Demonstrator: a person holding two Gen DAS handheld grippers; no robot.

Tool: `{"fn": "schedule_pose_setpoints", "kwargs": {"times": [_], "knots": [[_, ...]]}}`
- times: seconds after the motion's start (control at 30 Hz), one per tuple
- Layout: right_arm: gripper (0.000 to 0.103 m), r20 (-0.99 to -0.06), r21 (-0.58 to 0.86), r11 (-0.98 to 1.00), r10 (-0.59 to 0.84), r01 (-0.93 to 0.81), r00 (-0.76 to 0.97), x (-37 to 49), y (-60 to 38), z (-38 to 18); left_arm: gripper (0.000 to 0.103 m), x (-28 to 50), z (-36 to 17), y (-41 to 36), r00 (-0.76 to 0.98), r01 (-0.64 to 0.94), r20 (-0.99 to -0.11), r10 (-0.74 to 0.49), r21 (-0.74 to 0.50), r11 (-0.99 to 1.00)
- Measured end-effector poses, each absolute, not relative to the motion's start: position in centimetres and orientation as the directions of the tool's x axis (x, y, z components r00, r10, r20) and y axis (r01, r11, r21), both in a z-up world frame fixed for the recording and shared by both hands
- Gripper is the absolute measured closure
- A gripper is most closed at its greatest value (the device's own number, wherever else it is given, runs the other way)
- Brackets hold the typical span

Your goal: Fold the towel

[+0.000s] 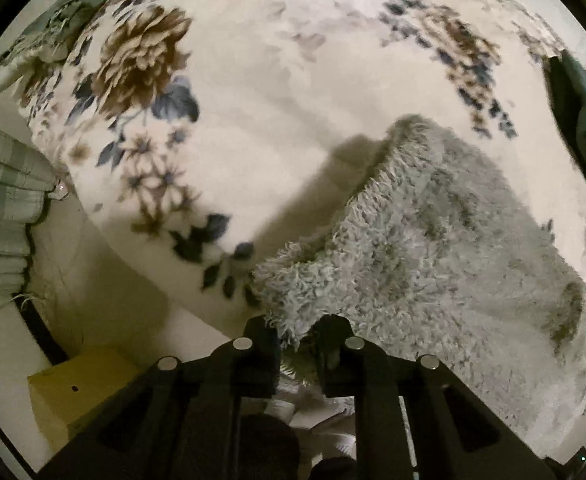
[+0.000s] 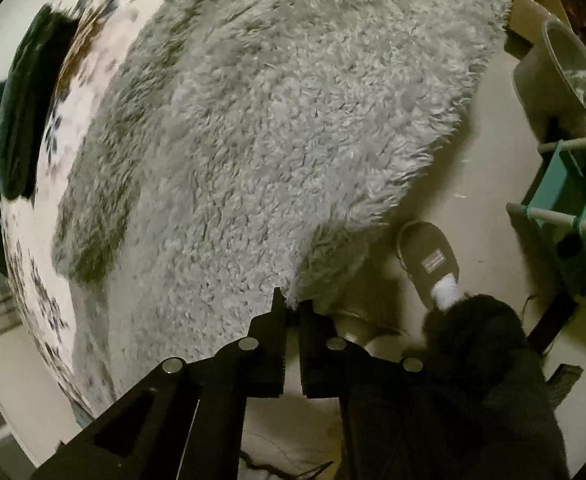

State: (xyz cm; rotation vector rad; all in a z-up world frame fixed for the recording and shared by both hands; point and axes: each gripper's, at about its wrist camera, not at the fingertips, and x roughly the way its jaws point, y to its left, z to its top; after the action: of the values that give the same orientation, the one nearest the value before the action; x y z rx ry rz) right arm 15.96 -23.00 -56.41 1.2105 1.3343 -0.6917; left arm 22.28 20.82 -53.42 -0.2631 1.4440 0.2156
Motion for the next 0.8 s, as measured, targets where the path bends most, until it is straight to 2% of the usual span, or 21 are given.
{"fn": "schedule_pose_setpoints", "kwargs": {"times": [0.13,0.2,0.23,0.27,0.3,0.33,0.37,0.43,0.53,0.8], "knots": [[0.097,-0.944,0.233,0.346,0.304,0.909,0.126,16.5,-22.8,-57.9,0.087,22.6,-53.3,20.3,0.101,-0.300,-0.995,-0.012,-0.042,0.953],[0.090,-0.941,0.234,0.381,0.322,0.894,0.109,17.1,-23.4,-57.6,0.087,22.2,-51.9,19.6,0.120,-0.290,-0.993,-0.006,-0.041,0.956],[0.086,-0.936,0.254,0.396,0.329,0.882,0.122,17.4,-23.8,-57.0,0.082,21.5,-51.0,19.5,0.131,-0.285,-0.991,-0.002,-0.039,0.958],[0.072,-0.931,0.275,0.401,0.337,0.874,0.138,17.5,-24.1,-56.5,0.078,21.1,-50.2,19.1,0.140,-0.280,-0.990,0.006,-0.034,0.959],[0.050,-0.927,0.296,0.406,0.342,0.865,0.156,17.5,-24.5,-55.6,0.070,20.6,-49.5,18.6,0.142,-0.277,-0.990,0.018,-0.023,0.961],[0.045,-0.925,0.306,0.407,0.341,0.861,0.168,17.3,-25.0,-55.0,0.063,20.5,-49.0,18.2,0.145,-0.272,-0.989,0.025,-0.015,0.962],[0.044,-0.923,0.323,0.403,0.335,0.856,0.190,17.0,-25.7,-54.1,0.058,20.1,-48.5,17.7,0.147,-0.265,-0.989,0.033,-0.008,0.964],[0.042,-0.922,0.334,0.397,0.326,0.855,0.209,16.3,-27.3,-52.9,0.030,19.4,-47.5,16.4,0.155,-0.255,-0.986,0.057,0.016,0.967],[0.042,-0.931,0.333,0.344,0.269,0.878,0.248,14.3,-31.5,-51.0,0.028,18.5,-47.2,15.3,0.171,-0.238,-0.983,0.070,0.028,0.971],[0.042,-0.967,0.225,0.099,-0.096,0.969,0.234,7.0,-48.7,-50.2,0.028,18.6,-49.0,8.4,0.156,-0.143,-0.984,0.082,0.060,0.988]]}}
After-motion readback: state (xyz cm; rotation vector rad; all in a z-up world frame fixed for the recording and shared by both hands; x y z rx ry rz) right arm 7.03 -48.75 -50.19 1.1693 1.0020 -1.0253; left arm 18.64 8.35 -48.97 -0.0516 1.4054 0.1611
